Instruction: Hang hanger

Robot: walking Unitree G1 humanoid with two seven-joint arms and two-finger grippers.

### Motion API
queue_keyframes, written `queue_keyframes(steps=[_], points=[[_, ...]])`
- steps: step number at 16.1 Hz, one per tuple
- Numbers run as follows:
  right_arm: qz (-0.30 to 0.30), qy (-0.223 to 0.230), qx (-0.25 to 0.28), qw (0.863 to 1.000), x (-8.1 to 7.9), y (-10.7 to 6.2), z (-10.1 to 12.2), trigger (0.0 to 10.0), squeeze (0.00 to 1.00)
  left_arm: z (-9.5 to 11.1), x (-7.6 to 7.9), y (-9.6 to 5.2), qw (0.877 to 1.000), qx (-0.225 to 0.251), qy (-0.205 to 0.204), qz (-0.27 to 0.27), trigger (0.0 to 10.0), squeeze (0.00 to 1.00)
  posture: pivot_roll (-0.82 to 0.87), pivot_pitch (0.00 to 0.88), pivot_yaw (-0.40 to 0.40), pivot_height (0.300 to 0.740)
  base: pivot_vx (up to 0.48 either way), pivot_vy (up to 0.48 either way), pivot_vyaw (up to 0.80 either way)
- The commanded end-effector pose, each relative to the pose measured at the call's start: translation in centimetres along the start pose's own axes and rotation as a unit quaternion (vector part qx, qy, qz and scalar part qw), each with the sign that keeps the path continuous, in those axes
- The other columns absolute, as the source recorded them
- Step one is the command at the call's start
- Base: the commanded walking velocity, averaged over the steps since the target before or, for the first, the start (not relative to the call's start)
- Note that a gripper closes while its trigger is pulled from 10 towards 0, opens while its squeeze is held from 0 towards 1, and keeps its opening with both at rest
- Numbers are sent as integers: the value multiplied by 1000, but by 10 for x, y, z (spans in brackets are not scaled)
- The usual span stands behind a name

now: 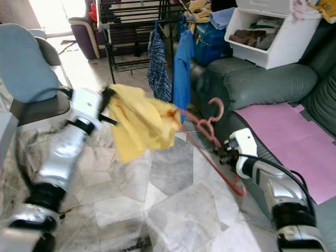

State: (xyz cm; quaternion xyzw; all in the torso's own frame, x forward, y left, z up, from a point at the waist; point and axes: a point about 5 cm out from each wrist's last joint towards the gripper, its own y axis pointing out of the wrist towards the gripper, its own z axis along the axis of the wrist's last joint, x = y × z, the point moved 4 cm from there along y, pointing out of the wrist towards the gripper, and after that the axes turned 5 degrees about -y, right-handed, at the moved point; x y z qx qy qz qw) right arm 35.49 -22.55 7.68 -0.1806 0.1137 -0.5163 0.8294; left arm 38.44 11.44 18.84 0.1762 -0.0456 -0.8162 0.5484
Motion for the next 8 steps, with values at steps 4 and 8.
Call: queue_keyframes(steps=[4,8], points=[[-49,127,67,988,4,16,24,10000,0,11,73,-7,988,26,-57,-143,10000,0,-117,0,6,740,0,0,0],[-44,181,119,975,-8,28,51,10000,0,22,108,-19,968,37,-118,-220,10000,0,-120,0,4,740,0,0,0]])
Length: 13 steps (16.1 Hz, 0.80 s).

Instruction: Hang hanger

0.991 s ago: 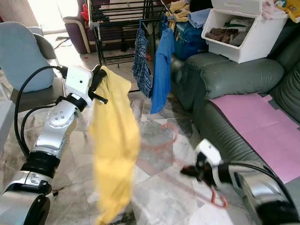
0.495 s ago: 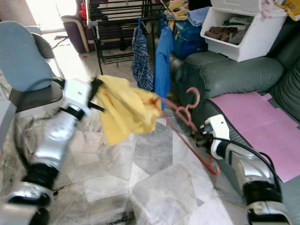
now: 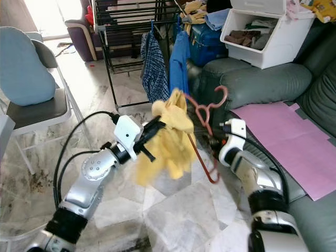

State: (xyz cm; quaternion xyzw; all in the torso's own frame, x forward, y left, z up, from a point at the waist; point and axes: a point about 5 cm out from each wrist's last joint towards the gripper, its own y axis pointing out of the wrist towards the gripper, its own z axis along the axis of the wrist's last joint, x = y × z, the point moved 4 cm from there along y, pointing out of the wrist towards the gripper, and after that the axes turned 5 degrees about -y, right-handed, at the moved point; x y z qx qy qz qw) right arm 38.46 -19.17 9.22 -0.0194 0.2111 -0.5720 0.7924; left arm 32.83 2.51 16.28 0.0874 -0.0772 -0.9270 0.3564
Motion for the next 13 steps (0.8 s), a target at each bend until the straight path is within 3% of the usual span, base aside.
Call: queue_keyframes(steps=[1,2,3,4,5,6,7,8,9,10,12,13], points=[[-34,19,52,998,8,1,26,10000,0,19,6,3,999,35,-11,-23,10000,0,-120,0,4,740,0,0,0],[-69,62,71,993,19,-1,32,10000,0,19,10,2,999,30,-19,-37,10000,0,-116,0,2,740,0,0,0],[-112,147,105,977,33,-3,41,10000,0,14,17,-2,998,15,-27,-62,10000,0,-112,0,0,740,0,0,0],[-91,209,123,966,28,-1,50,10000,0,4,22,-8,997,-1,-17,-73,10000,0,-114,0,0,740,0,0,0],[-50,179,106,977,13,3,49,10000,0,2,22,-10,997,-6,-11,-74,10000,0,-118,0,0,740,0,0,0],[-38,127,125,983,6,3,56,10000,0,0,24,-11,997,-10,-1,-81,10000,0,-119,0,0,740,0,0,0],[-40,140,142,979,5,2,61,10000,0,0,25,-13,996,-14,0,-84,10000,0,-118,0,-4,740,0,0,0],[-51,180,164,968,11,1,68,10000,0,0,25,-13,996,-16,-6,-84,10000,0,-118,0,-5,740,0,0,0],[-21,241,165,956,7,2,73,10000,0,-4,27,-16,995,-30,7,-92,10000,0,-118,0,-5,740,0,0,0],[75,185,147,969,-25,3,77,10000,0,-12,28,-20,994,-45,27,-99,10000,0,-119,0,-4,740,0,0,0],[137,174,142,965,-46,-1,78,10000,0,-17,31,-23,991,-56,45,-112,10000,0,-122,0,-3,740,0,0,0],[73,150,160,973,-31,3,84,10000,0,-23,33,-25,987,-68,81,-125,10000,0,-121,0,-4,740,0,0,0]])
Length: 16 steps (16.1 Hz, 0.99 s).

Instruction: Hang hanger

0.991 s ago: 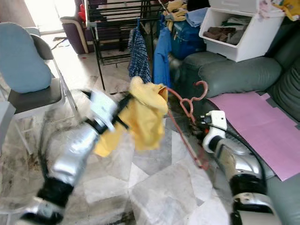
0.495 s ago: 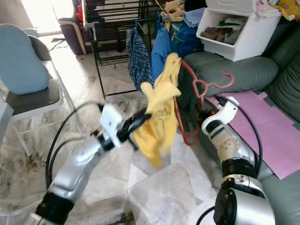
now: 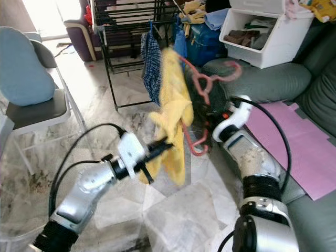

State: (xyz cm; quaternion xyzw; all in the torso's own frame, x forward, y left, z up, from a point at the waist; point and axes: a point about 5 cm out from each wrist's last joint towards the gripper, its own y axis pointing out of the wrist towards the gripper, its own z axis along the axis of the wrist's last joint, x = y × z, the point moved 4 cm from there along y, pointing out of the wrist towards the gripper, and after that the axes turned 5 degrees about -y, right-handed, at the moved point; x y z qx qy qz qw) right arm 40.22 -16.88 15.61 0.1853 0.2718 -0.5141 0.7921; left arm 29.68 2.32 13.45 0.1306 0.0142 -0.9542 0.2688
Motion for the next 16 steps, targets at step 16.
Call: queue_keyframes(steps=[16], points=[[-74,-378,-227,895,69,-41,-29,10000,0,-1,-85,-19,935,-40,264,232,10000,0,-132,0,-8,740,0,0,0]])
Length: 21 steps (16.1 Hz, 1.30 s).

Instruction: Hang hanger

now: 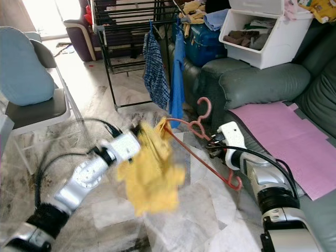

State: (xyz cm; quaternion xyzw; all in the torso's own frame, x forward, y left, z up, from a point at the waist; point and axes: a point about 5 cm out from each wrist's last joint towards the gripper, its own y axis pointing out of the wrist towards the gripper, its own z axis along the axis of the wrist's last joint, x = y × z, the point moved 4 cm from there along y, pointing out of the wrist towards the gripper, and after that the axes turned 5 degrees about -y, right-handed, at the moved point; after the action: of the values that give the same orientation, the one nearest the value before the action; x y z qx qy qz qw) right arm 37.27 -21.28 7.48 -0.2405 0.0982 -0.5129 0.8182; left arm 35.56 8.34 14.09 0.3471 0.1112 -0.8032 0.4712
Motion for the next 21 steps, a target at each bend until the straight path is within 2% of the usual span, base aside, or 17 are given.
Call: queue_keyframes(steps=[1,3,5,6,8,11,14,15,16,17,20,21], points=[[-31,22,22,999,13,-3,12,10000,0,15,-18,4,998,36,7,43,10000,0,-132,0,-8,740,0,0,0],[-85,55,47,994,26,-4,14,10000,0,23,-34,3,993,62,-21,93,10000,0,-126,0,-10,740,0,0,0],[-136,90,80,983,39,-7,22,10000,0,27,-43,0,989,79,-33,119,10000,0,-126,0,-10,740,0,0,0],[-113,107,79,985,33,-5,20,10000,0,27,-48,0,987,78,-43,135,10000,0,-123,0,-12,740,0,0,0],[-75,88,65,991,23,-2,16,10000,0,22,-56,-1,985,71,-34,154,10000,0,-121,0,-13,740,0,0,0],[-43,73,53,995,17,-2,11,10000,0,17,-66,-1,984,64,-26,165,10000,0,-123,0,-13,740,0,0,0],[49,51,16,997,-5,-2,-5,10000,0,19,-68,1,985,71,-20,155,10000,0,-124,0,-10,740,0,0,0],[84,43,6,996,-13,-3,-9,10000,0,19,-67,3,986,72,-16,148,10000,0,-122,0,-9,740,0,0,0],[155,26,-9,987,-30,-8,-16,10000,0,21,-64,4,988,78,-7,131,10000,0,-120,0,-8,740,0,0,0],[187,13,-15,982,-38,-12,-20,10000,0,22,-62,5,989,81,2,121,10000,0,-117,0,-8,740,0,0,0],[236,-3,-9,972,-48,-19,-18,10000,0,19,-54,4,992,80,19,92,10000,0,-116,0,-5,740,0,0,0],[266,-12,-5,964,-55,-24,-16,10000,0,18,-52,3,992,81,25,88,10000,0,-115,0,-4,740,0,0,0]])
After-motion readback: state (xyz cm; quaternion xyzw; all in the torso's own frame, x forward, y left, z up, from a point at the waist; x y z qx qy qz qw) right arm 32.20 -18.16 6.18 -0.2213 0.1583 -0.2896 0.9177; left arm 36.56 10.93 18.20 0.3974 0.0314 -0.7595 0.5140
